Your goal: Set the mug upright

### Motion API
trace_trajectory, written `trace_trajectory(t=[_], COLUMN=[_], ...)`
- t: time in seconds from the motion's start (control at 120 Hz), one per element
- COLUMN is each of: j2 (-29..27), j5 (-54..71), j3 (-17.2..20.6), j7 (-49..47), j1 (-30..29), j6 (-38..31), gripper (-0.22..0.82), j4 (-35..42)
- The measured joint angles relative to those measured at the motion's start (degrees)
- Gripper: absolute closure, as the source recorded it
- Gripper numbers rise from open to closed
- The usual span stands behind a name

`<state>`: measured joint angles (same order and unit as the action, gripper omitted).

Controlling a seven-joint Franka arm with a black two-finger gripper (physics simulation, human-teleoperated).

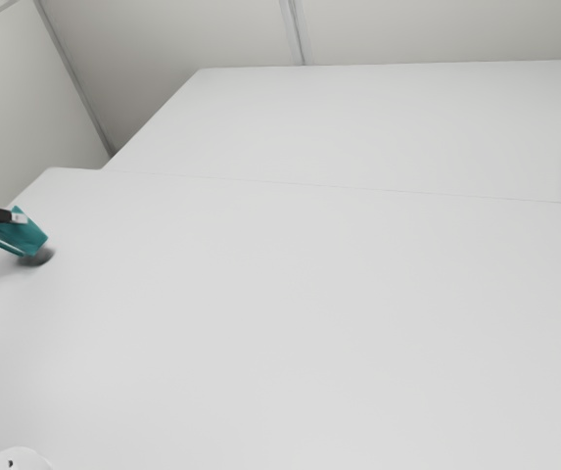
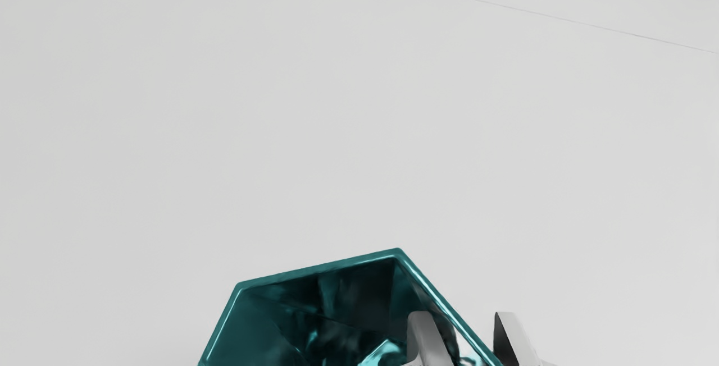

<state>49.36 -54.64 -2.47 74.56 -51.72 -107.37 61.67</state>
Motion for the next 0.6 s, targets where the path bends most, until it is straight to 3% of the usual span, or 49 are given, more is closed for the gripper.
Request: trace_trajectory(t=[0.233,0.392,0.6], j2=[-2.14,-7.5,-17.94], j5=[-1.83,-2.14,10.36], j3=[0.04,-0.03,-0.06], j7=[-1.15,-2.12,-8.21], j1=[2.77,4.91,16.49], j6=[-0.19,-1.28,-5.23], gripper=[0.76,0.77,0.78], j4=[4.92,11.59,19.35])
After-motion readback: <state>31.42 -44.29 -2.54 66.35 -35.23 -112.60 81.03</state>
